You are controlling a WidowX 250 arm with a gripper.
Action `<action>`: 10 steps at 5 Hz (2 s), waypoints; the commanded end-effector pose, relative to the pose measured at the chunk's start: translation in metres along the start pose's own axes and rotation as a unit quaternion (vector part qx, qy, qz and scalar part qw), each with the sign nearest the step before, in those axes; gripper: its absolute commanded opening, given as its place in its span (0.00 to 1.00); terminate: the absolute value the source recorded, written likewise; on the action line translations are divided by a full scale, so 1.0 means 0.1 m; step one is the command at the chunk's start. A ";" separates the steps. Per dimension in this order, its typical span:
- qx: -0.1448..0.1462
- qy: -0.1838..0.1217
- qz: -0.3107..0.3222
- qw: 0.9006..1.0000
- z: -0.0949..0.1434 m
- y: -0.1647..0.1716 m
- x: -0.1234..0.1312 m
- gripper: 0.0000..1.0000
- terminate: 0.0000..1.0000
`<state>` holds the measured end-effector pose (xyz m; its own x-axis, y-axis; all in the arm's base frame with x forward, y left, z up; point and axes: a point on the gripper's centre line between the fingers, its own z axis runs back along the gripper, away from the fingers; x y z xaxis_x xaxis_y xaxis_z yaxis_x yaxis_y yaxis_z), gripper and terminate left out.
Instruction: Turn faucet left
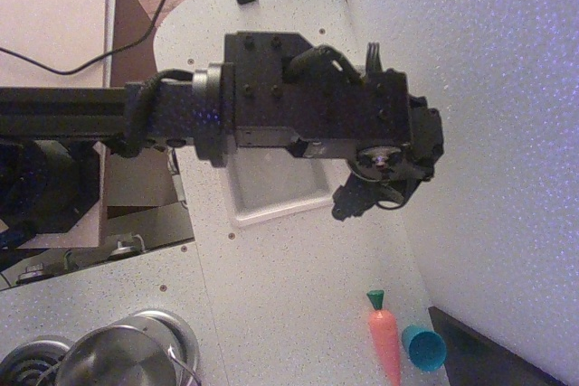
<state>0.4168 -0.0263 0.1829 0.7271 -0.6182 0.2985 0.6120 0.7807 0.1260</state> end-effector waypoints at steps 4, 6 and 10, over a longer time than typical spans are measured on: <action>-0.001 -0.007 -0.007 1.000 0.10 -0.16 -0.18 1.00 0.00; -0.031 -0.025 0.063 0.997 -0.09 0.10 -0.37 1.00 0.00; 0.015 0.011 0.035 0.999 0.22 0.62 -1.08 1.00 0.00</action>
<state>0.3707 0.0706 0.1403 0.7705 -0.6021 0.2092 0.6074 0.7931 0.0457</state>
